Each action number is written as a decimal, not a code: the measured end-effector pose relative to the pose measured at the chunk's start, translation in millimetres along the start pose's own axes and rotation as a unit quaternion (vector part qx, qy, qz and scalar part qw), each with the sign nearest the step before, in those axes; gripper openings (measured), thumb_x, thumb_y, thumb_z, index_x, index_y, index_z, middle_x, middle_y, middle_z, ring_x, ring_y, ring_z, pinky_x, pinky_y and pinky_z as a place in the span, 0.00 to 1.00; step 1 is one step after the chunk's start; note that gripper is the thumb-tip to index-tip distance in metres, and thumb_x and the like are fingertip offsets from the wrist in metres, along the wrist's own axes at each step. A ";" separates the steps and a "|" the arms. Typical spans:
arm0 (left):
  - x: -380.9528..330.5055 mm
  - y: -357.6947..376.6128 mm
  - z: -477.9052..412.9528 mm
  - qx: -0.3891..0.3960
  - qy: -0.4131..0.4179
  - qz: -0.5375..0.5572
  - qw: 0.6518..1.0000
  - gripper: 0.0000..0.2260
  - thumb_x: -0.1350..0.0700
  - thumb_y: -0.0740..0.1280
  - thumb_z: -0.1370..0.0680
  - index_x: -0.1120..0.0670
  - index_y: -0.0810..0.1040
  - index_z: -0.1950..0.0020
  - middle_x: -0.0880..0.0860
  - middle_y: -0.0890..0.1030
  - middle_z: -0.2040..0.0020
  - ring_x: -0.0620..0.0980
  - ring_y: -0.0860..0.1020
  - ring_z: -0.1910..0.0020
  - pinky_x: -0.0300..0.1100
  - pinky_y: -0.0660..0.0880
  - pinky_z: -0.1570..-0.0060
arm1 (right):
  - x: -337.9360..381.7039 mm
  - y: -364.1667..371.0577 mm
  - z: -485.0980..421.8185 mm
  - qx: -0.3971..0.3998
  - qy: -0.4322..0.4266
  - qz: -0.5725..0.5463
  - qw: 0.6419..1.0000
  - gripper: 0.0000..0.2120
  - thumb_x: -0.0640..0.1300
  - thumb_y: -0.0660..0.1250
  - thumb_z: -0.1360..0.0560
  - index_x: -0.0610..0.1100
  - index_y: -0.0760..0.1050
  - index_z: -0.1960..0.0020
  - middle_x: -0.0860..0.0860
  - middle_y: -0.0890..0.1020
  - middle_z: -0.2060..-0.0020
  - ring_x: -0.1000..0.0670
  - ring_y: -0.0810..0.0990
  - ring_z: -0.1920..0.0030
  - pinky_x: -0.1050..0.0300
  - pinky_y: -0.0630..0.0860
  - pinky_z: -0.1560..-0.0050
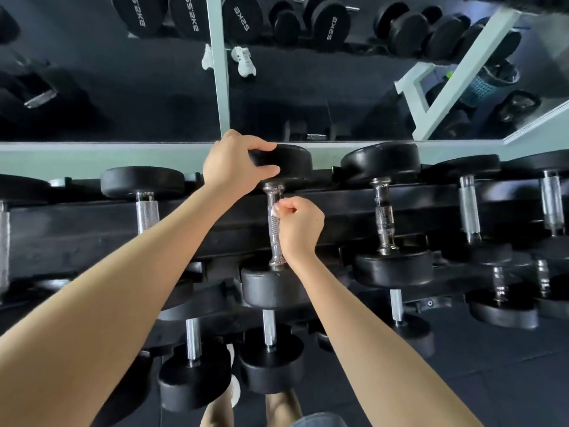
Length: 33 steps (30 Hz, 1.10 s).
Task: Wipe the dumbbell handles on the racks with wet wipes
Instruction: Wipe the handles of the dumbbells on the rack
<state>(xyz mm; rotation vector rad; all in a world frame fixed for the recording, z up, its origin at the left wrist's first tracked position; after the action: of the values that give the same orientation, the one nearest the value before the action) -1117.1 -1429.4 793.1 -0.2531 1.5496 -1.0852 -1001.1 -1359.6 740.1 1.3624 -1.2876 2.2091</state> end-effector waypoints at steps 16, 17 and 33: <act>2.0 3.2 2.7 -0.011 -0.021 0.004 1.000 0.17 0.46 0.72 0.28 0.40 0.78 0.40 0.46 0.73 0.41 0.48 0.73 0.41 0.42 0.70 0.58 | -22.8 -11.7 6.5 0.100 0.055 0.071 0.991 0.11 0.35 0.66 0.27 0.33 0.73 0.68 0.50 0.69 0.76 0.54 0.64 0.71 0.59 0.65 0.66; 2.4 3.4 2.7 -0.012 -0.021 0.004 1.000 0.17 0.46 0.72 0.28 0.40 0.78 0.40 0.45 0.73 0.41 0.48 0.73 0.41 0.42 0.69 0.58 | -18.6 -10.5 4.8 0.083 0.056 0.057 0.993 0.09 0.34 0.66 0.27 0.32 0.75 0.65 0.48 0.73 0.74 0.54 0.67 0.70 0.59 0.67 0.65; 3.0 3.5 3.2 -0.015 -0.008 0.000 1.000 0.17 0.44 0.71 0.28 0.39 0.77 0.40 0.45 0.73 0.42 0.48 0.72 0.41 0.41 0.68 0.56 | 11.4 -1.9 -27.9 0.040 0.025 0.092 0.995 0.09 0.37 0.66 0.25 0.39 0.81 0.62 0.50 0.81 0.66 0.55 0.77 0.66 0.74 0.66 0.70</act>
<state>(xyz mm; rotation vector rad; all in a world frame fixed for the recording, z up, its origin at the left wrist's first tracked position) -1113.8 -1431.1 788.9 -0.2824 1.5524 -1.0590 -1022.8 -1339.2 745.5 1.2515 -1.3693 2.4243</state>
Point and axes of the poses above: each hand's wrist, its own z-axis away from the middle knuckle, its own y-axis out of the palm, x = y × z, the point moved 1 cm from there along -z, towards the middle knuckle
